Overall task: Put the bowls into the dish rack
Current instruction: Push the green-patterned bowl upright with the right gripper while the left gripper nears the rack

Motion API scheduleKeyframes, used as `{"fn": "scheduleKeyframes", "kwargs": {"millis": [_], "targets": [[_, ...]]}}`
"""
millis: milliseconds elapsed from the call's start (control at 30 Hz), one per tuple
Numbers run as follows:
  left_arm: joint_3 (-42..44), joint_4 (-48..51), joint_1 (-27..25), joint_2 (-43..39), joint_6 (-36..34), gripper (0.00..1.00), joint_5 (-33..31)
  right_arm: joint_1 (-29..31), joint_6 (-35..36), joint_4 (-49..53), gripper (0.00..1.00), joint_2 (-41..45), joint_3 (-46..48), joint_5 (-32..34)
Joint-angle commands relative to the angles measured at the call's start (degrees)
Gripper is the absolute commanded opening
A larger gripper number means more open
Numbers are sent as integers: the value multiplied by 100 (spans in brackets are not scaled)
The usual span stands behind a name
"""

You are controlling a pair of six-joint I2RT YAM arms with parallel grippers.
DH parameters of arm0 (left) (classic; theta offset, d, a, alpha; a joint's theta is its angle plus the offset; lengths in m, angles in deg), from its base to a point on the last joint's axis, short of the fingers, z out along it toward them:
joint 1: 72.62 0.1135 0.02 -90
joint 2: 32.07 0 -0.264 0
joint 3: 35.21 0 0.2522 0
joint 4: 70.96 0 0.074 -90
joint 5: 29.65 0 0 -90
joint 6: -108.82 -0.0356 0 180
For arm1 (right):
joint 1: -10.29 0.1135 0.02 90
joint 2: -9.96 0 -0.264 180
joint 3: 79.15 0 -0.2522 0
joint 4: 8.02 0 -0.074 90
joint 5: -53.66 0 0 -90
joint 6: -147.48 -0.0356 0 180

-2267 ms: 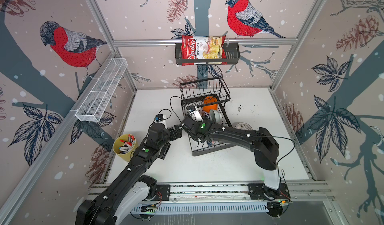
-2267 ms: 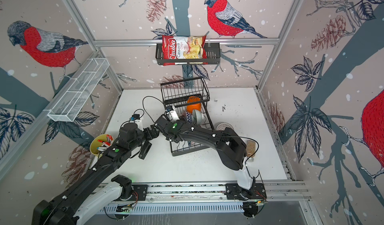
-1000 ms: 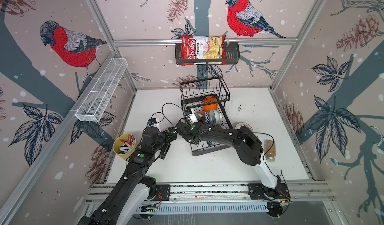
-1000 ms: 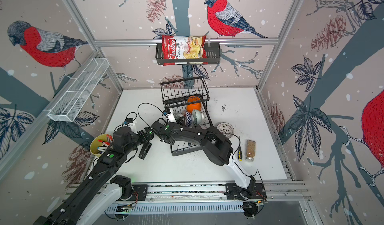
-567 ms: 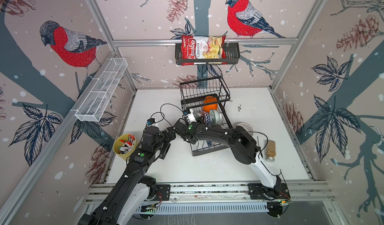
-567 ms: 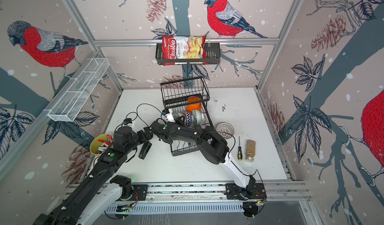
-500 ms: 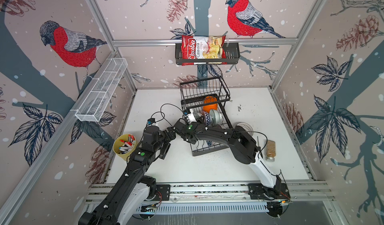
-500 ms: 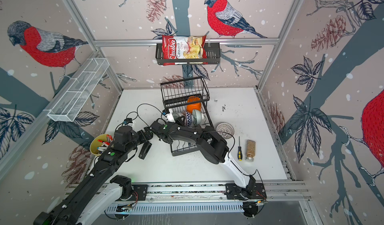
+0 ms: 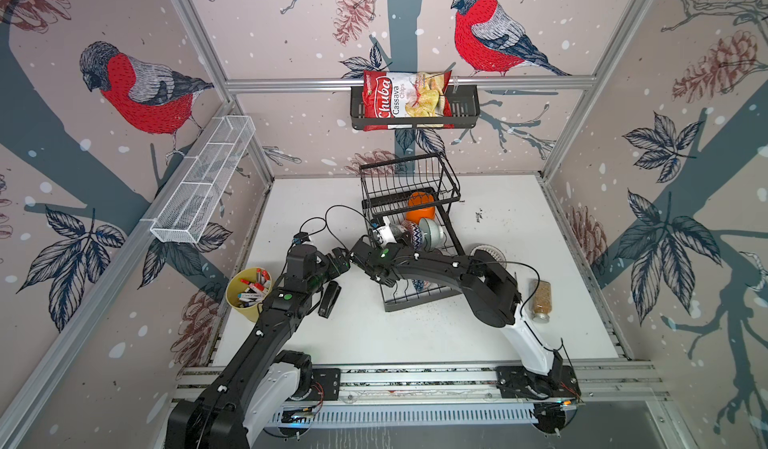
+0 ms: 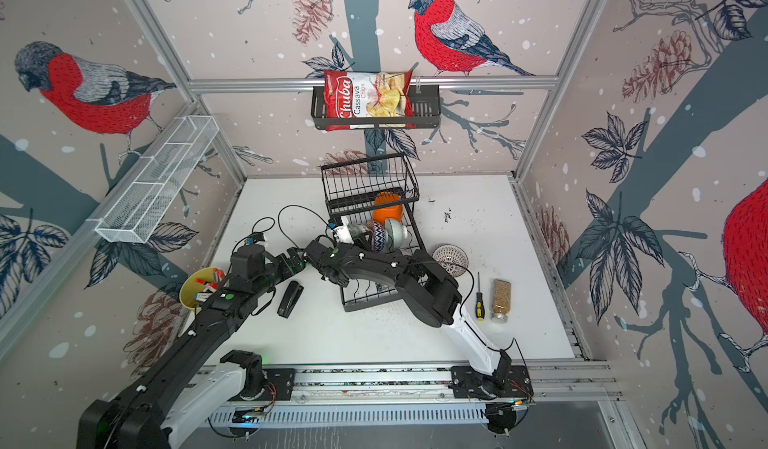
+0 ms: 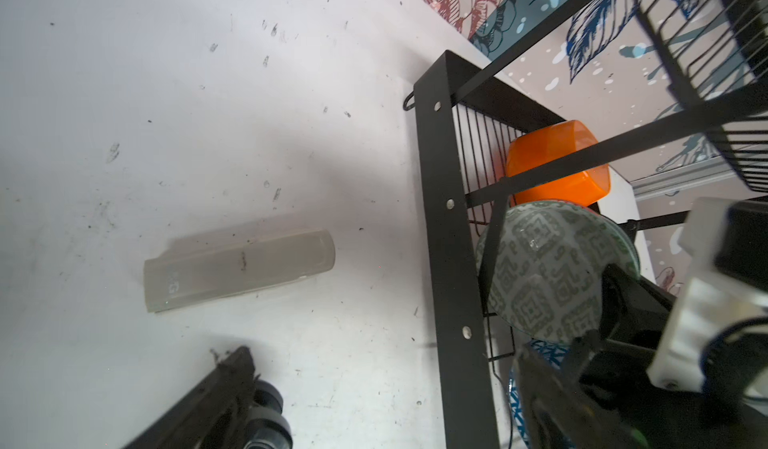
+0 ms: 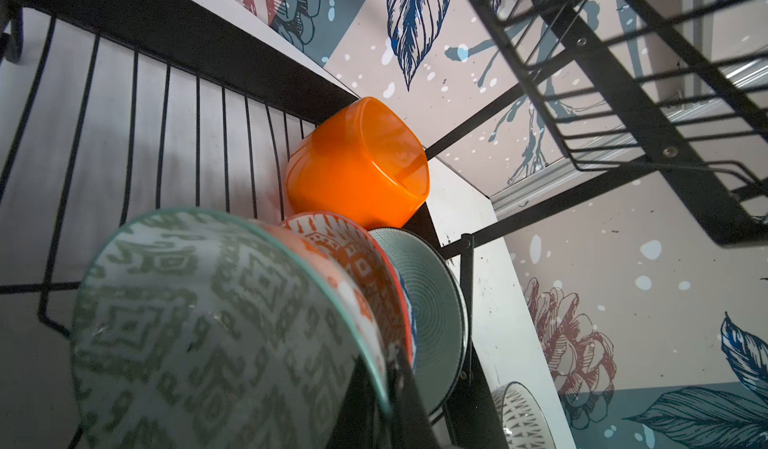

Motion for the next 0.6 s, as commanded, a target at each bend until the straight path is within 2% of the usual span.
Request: {"fn": "scheduleKeyframes", "kwargs": {"millis": [0, 233, 567], "targets": [[-17, -36, 86, -83, 32, 96, -244, -22, -58, -97, 0, 10, -42, 161], [129, -92, 391, -361, 204, 96, -113, -54, -11, -120, 0, -62, -90, 184], [256, -190, 435, -563, 240, 96, -75, -68, 34, -96, 0, -344, -279, 166]]}}
